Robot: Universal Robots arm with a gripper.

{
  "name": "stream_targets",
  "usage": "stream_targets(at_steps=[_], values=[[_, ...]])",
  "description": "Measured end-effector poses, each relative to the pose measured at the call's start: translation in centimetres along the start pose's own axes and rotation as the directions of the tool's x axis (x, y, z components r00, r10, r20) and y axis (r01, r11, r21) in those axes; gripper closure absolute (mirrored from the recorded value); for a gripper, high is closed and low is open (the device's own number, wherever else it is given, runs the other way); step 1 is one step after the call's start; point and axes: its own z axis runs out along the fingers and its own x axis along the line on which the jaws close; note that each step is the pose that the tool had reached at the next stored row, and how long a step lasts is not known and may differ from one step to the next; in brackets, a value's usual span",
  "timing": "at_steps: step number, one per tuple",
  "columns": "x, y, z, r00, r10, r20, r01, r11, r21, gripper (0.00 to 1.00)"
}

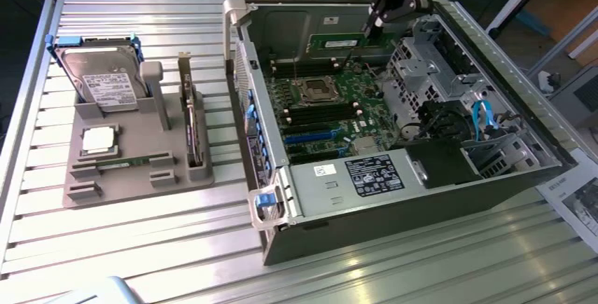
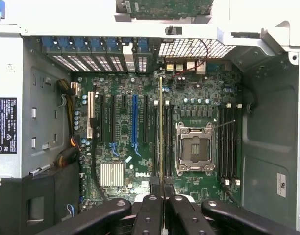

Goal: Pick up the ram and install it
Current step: 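Pick up the ram and move it above insertion slot, then insert the ram into the slot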

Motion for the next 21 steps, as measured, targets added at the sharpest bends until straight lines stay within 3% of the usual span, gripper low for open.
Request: stream_targets(at_steps=[11,21], values=[[0.0,-0.06,1.56,1.0,0.0,-0.0001,0.0,1.0,-0.0001,0.88],[0.0,-0.07,1.64,1.0,0.0,-0.0001,0.0,1.0,-0.0001,0.88]])
